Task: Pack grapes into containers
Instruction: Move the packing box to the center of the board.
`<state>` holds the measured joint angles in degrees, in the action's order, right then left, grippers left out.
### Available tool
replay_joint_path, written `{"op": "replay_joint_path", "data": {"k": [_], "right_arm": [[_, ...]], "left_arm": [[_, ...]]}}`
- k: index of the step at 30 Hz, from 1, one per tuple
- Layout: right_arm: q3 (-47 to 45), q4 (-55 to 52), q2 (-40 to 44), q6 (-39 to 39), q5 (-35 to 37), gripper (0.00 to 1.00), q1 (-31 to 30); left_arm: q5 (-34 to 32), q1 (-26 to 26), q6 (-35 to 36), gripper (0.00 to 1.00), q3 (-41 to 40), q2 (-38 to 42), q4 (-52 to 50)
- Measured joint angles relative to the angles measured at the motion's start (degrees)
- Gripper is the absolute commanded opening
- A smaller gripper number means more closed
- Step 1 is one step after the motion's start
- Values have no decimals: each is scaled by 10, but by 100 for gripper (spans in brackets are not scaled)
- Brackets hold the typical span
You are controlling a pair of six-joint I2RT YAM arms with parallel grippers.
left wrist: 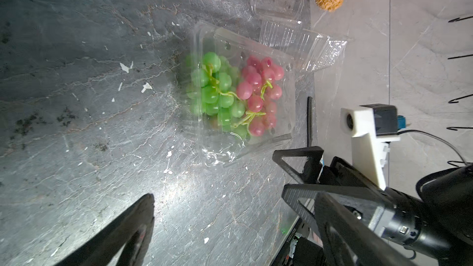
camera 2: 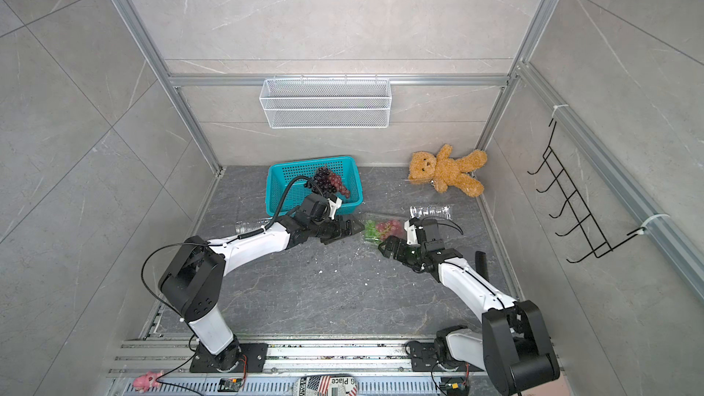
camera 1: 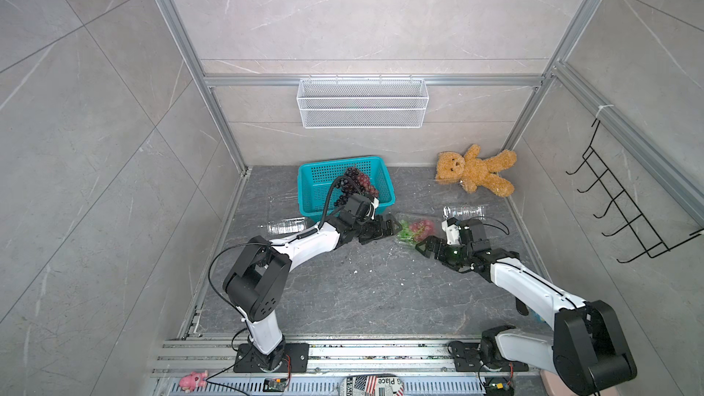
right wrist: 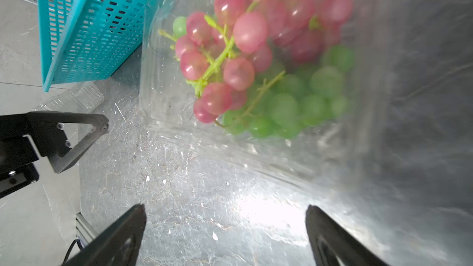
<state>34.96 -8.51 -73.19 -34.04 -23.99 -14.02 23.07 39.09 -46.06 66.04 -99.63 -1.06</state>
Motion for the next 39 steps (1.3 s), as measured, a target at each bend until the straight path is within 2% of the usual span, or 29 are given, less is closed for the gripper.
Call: {"op": "replay_joint_path", "data": {"k": [6,16,28,39], "right_arm": [[9,53,-76,-35,10,99,-28],[103,95,-186,-55,37,99,-28],[135,149,-249,-104,52,99,-28],[243,125,-324,-112,85,99,-27]], "left_arm": [[1,-12,-19,99,-24,10,29],[11,-28,-28,99,-38,22,41],[11,-42,-30,99,-49,33,41],[12,-44,-30,99,-49,33,40]]}}
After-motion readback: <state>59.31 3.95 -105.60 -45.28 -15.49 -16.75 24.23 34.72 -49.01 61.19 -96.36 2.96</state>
